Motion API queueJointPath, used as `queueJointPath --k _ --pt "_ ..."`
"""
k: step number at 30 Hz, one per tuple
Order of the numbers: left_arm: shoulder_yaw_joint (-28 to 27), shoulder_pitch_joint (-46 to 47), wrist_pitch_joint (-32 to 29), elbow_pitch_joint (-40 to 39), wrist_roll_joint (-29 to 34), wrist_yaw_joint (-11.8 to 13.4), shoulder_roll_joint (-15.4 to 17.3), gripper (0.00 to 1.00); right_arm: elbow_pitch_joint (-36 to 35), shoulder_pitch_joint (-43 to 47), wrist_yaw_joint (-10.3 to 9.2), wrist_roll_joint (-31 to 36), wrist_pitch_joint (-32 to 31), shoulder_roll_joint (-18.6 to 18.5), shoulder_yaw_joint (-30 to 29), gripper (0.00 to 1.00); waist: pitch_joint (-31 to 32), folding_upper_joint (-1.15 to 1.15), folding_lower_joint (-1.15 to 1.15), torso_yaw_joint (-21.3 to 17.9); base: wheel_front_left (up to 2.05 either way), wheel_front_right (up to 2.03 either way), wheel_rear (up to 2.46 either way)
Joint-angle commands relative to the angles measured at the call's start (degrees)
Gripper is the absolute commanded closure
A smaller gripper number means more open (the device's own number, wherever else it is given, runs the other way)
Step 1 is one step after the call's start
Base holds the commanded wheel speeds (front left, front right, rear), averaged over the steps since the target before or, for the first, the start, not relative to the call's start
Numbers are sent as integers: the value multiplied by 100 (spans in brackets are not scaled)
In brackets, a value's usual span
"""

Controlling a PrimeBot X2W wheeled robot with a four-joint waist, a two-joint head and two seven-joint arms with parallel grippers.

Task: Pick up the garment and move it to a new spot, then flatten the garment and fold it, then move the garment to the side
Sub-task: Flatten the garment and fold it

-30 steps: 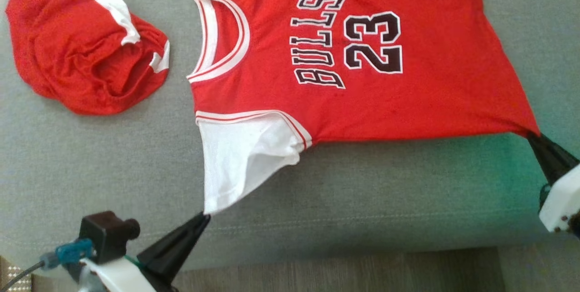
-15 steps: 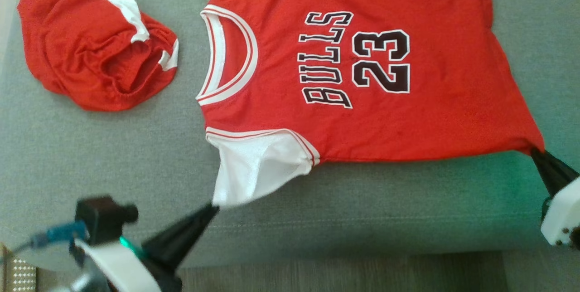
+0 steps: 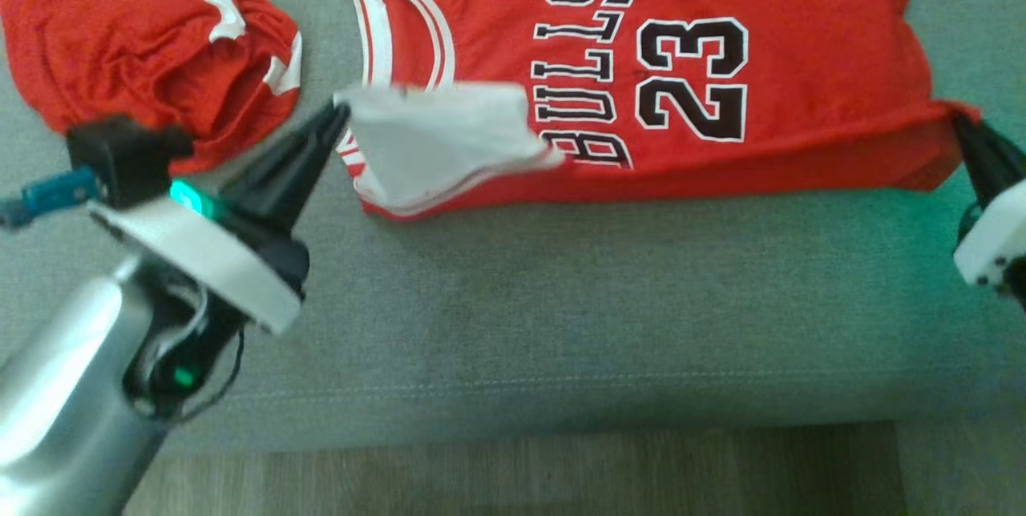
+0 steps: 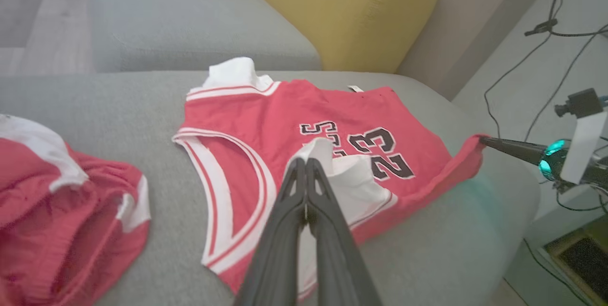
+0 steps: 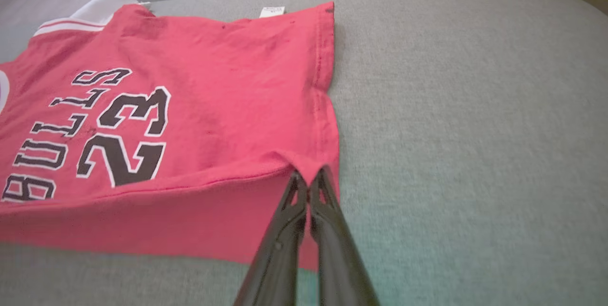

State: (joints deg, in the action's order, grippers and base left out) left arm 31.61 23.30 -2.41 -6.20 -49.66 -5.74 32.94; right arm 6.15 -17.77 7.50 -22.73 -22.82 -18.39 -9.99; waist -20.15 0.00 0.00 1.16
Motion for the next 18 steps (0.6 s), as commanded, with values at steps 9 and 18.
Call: queueJointPath --k 9,18 --pt "-38 1419 822 1166 555 -149 -149 100 534 -969 -1 72 537 -30 208 100 -422 0 0 -9 0 0 0" --pt "225 1976 1426 2159 454 -172 -467 100 1157 -1417 -1 122 1020 -63 449 83 -521 0 0 9 0 0 0"
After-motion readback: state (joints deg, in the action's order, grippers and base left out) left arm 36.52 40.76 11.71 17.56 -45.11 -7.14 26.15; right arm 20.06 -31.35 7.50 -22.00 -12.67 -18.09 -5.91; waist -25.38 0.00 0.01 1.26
